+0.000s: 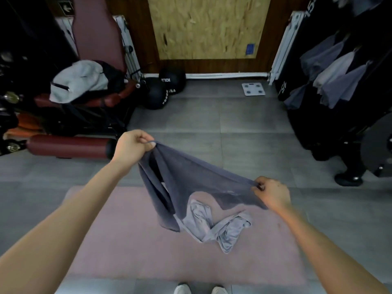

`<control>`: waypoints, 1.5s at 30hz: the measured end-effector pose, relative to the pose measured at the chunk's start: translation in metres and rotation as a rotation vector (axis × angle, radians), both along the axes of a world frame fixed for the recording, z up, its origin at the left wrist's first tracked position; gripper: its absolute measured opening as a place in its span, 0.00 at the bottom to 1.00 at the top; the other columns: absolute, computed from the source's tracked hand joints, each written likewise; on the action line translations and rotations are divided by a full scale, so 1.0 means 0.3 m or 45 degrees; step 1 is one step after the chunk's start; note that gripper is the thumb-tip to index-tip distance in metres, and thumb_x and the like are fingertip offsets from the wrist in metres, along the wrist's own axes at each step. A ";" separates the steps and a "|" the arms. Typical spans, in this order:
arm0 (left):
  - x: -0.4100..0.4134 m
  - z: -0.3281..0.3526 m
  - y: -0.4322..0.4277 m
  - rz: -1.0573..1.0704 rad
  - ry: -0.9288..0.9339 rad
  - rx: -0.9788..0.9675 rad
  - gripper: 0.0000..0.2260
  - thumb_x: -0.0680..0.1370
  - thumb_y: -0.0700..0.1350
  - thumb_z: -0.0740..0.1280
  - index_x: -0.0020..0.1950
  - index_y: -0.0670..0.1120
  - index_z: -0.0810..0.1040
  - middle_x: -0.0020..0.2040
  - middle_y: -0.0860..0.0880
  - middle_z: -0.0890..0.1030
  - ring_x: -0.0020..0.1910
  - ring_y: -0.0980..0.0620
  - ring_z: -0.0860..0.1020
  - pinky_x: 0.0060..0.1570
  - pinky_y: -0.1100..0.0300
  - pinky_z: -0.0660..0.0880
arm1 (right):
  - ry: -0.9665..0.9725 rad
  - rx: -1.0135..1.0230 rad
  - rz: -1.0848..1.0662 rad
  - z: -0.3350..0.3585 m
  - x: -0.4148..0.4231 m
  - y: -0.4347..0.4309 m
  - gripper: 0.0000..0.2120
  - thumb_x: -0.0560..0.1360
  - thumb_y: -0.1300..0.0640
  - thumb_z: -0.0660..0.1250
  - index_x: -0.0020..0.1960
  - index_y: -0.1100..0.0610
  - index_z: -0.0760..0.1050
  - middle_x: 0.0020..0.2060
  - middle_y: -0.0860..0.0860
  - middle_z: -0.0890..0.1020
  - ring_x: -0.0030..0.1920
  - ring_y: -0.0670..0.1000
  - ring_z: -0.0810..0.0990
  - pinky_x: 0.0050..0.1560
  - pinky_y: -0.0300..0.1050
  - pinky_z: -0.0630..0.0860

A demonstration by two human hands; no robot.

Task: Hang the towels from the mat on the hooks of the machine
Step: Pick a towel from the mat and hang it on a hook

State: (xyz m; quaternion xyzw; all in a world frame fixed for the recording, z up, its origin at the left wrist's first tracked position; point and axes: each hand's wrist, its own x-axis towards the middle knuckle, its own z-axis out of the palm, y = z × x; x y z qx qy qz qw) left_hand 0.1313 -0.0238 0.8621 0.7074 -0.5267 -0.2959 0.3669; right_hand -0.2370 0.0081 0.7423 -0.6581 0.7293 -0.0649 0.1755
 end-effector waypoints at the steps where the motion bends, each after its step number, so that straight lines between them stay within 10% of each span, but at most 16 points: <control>1: 0.016 0.010 0.006 0.037 0.009 0.001 0.09 0.73 0.37 0.70 0.36 0.49 0.77 0.34 0.49 0.77 0.37 0.51 0.74 0.42 0.61 0.71 | 0.077 0.012 0.013 0.012 -0.020 0.005 0.07 0.74 0.48 0.65 0.47 0.49 0.78 0.46 0.52 0.84 0.51 0.55 0.80 0.50 0.45 0.69; 9: 0.132 0.045 0.011 0.129 0.078 0.040 0.04 0.73 0.36 0.70 0.41 0.44 0.78 0.34 0.49 0.76 0.34 0.54 0.73 0.38 0.65 0.68 | -0.109 -0.051 0.031 0.209 -0.071 -0.001 0.18 0.72 0.48 0.70 0.28 0.51 0.68 0.24 0.46 0.70 0.34 0.52 0.72 0.34 0.45 0.63; 17: 0.122 0.115 0.031 -0.072 -0.086 0.037 0.04 0.69 0.37 0.74 0.41 0.42 0.81 0.32 0.48 0.78 0.34 0.55 0.74 0.40 0.62 0.70 | -0.269 -0.416 -0.060 0.458 0.097 -0.008 0.05 0.73 0.51 0.68 0.43 0.52 0.78 0.33 0.50 0.79 0.42 0.56 0.78 0.39 0.45 0.68; 24: -0.089 0.225 0.050 -0.473 -0.311 -0.063 0.07 0.67 0.41 0.76 0.35 0.50 0.80 0.30 0.57 0.78 0.27 0.68 0.74 0.35 0.71 0.70 | -0.049 -0.462 0.435 0.641 0.458 0.064 0.22 0.76 0.46 0.64 0.69 0.43 0.67 0.48 0.47 0.82 0.54 0.52 0.78 0.52 0.45 0.70; 33: -0.173 0.263 0.087 -0.515 -0.055 -0.120 0.12 0.66 0.39 0.77 0.34 0.49 0.74 0.30 0.52 0.80 0.29 0.59 0.74 0.37 0.64 0.70 | -0.071 -0.521 0.367 0.655 0.489 0.053 0.13 0.74 0.39 0.62 0.53 0.42 0.79 0.48 0.44 0.84 0.54 0.47 0.79 0.48 0.42 0.72; 45: -0.218 0.153 0.151 -0.655 0.305 -0.108 0.07 0.70 0.37 0.73 0.40 0.43 0.76 0.33 0.51 0.76 0.33 0.55 0.73 0.39 0.63 0.72 | -0.164 -0.680 0.361 0.745 0.425 0.075 0.07 0.75 0.53 0.64 0.50 0.47 0.79 0.48 0.43 0.81 0.51 0.46 0.79 0.49 0.45 0.72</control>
